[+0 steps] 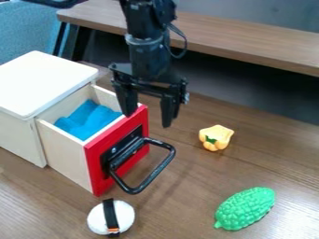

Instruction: Close the drawer

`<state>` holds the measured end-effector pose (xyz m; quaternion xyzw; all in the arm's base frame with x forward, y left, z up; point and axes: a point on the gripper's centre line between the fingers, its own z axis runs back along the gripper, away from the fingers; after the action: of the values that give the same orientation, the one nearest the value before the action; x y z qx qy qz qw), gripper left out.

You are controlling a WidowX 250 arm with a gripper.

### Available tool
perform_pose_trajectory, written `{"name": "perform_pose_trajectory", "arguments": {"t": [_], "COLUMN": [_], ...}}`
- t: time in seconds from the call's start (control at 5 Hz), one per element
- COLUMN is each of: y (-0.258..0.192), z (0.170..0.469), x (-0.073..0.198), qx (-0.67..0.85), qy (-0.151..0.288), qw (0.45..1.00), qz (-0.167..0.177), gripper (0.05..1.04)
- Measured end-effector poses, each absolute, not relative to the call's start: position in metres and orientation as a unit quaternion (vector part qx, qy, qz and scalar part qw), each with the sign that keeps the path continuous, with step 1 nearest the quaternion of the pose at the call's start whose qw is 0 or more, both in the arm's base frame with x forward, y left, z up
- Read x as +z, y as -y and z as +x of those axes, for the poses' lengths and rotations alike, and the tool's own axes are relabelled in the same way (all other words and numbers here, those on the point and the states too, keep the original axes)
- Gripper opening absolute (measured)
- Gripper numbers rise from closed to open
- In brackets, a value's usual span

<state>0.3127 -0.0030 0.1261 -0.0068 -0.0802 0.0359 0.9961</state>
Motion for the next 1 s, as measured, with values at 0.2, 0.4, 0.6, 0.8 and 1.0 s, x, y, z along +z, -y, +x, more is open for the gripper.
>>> {"name": "perform_pose_trajectory", "arguments": {"t": [0.2,0.4,0.6,0.8,1.0], "y": [0.009,0.013,0.013,0.003,-0.005], "z": [0.308,0.305,0.302,0.302,0.300], "x": [0.118,0.113,0.109,0.105,0.098], "qx": [0.028,0.023,0.023,0.033,0.035], "qy": [0.075,0.072,0.068,0.070,0.066], "qw": [0.997,0.997,0.997,0.997,0.997], "qz": [-0.007,-0.008,-0.008,0.001,0.018], "gripper": [0.999,0.999,0.999,0.999,0.999]}}
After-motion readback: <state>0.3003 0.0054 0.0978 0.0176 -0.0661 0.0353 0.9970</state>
